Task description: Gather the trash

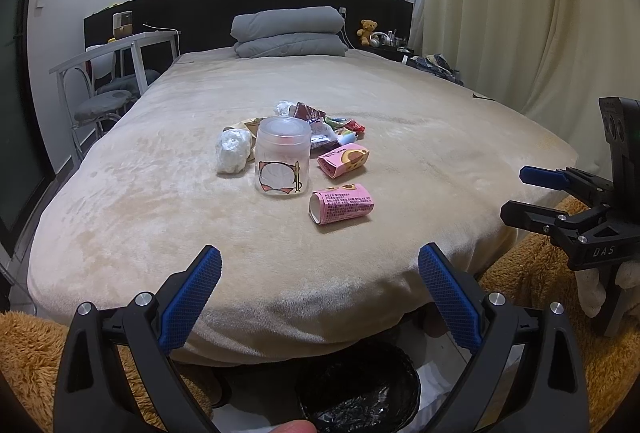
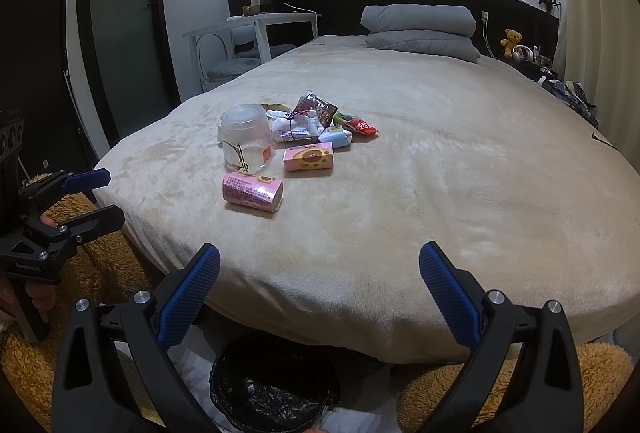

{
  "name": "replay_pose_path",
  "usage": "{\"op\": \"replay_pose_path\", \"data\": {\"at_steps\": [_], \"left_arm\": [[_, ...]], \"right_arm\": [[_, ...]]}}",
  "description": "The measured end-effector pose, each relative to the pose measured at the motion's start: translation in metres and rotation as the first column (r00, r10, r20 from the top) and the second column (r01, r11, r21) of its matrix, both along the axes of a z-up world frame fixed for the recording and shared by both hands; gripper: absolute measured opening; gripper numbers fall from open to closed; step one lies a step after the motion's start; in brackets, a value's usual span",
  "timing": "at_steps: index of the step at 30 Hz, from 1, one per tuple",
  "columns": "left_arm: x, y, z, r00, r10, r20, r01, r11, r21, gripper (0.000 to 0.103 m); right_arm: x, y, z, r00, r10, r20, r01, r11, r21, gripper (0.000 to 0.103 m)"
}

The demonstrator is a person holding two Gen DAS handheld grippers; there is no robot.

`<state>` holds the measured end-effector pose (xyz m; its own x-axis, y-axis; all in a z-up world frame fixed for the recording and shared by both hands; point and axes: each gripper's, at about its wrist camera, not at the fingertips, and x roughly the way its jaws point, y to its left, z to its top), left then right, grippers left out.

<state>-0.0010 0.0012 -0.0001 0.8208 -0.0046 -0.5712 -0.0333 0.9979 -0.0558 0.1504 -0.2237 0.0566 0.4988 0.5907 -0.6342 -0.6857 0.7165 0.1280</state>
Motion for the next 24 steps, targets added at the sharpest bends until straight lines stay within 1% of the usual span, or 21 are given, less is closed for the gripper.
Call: {"op": "replay_pose_path", "data": {"at_steps": [7, 14, 19, 24], "left_arm": [[0.0, -0.001, 0.0, 1.0, -0.005, 0.0, 0.005, 1.0, 0.002, 0.097], [-0.002, -0.009, 0.0, 1.0, -0.027, 0.006, 0.027, 0.999, 0.02, 0.097], [-0.006, -0.009, 0.004, 0.999, -0.02, 0.027, 0.02, 1.0, 0.018, 0.097], [-0.008, -0.006, 0.005, 0.999, 0.0, 0.038, -0.001, 1.0, 0.01, 0.097]], "right_arm": [[0.0, 0.0, -0.003, 1.0, 0.003, 0.001, -0.003, 1.0, -0.006, 0.099], [0.0, 0.002, -0.011, 1.0, 0.014, -0.003, -0.014, 1.0, -0.028, 0.099], [0.001, 0.006, -0.012, 1.0, 0.013, -0.023, -0.014, 0.999, -0.047, 0.099], [0.006, 0.005, -0.015, 0.998, 0.009, -0.059, -0.012, 0.999, -0.041, 0.099]]}}
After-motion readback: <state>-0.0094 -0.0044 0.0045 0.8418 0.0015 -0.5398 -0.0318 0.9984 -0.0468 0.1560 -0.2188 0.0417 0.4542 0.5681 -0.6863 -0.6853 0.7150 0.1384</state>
